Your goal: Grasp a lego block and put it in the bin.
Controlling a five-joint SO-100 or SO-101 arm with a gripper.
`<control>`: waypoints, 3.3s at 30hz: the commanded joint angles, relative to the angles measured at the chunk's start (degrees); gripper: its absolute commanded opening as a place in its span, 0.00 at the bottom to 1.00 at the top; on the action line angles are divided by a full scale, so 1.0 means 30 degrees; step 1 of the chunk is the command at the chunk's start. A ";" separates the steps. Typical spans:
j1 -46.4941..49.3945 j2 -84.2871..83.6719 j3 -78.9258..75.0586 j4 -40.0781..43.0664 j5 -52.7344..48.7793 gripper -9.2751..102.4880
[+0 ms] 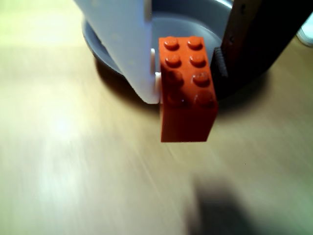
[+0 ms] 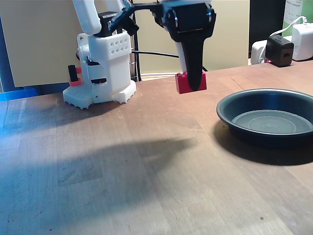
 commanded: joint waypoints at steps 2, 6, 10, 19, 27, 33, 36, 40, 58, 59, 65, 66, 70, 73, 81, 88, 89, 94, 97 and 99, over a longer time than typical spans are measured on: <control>-0.2373 -0.0029 -0.0322 -0.0381 0.2080 0.08; -0.4160 -0.0527 -0.0352 -0.1846 0.4863 0.08; -0.4453 -0.1436 -0.0498 -0.3281 0.5449 0.08; -0.4365 -0.5801 -0.5361 -0.3252 0.5684 0.08; -0.4307 -0.9551 -0.8965 -0.3252 0.5830 0.08; -0.4307 -1.2012 -1.1162 -0.3252 0.6738 0.08; -0.3984 -1.2656 -1.1367 -0.3252 0.6475 0.08; -0.3574 -1.2979 -1.1338 -0.3252 0.4688 0.08; -0.3223 -1.2803 -1.1191 -0.3018 0.4365 0.21; -0.3223 -1.2773 -1.1338 -0.2725 0.4365 0.21; -0.3193 -1.1660 -1.3477 0.1348 0.3750 0.19; -0.3193 -1.1309 -1.3887 0.2168 0.3223 0.16; -0.3164 -0.9990 -1.4707 0.3867 0.2607 0.08; -0.3018 -0.8848 -1.4590 0.3926 0.2578 0.08; 0.0967 -0.6270 -1.4502 0.4043 -0.3838 0.08; 0.5420 -0.4336 -1.1895 0.4043 -1.2305 0.08; 0.6035 -0.3926 -1.1455 0.4014 -1.3066 0.08; 0.8584 -0.1553 -0.8994 0.3867 -1.6172 0.08; 0.9258 0.0059 -0.7266 0.3838 -1.6816 0.08; 0.9639 0.1318 -0.6240 0.3809 -1.6787 0.08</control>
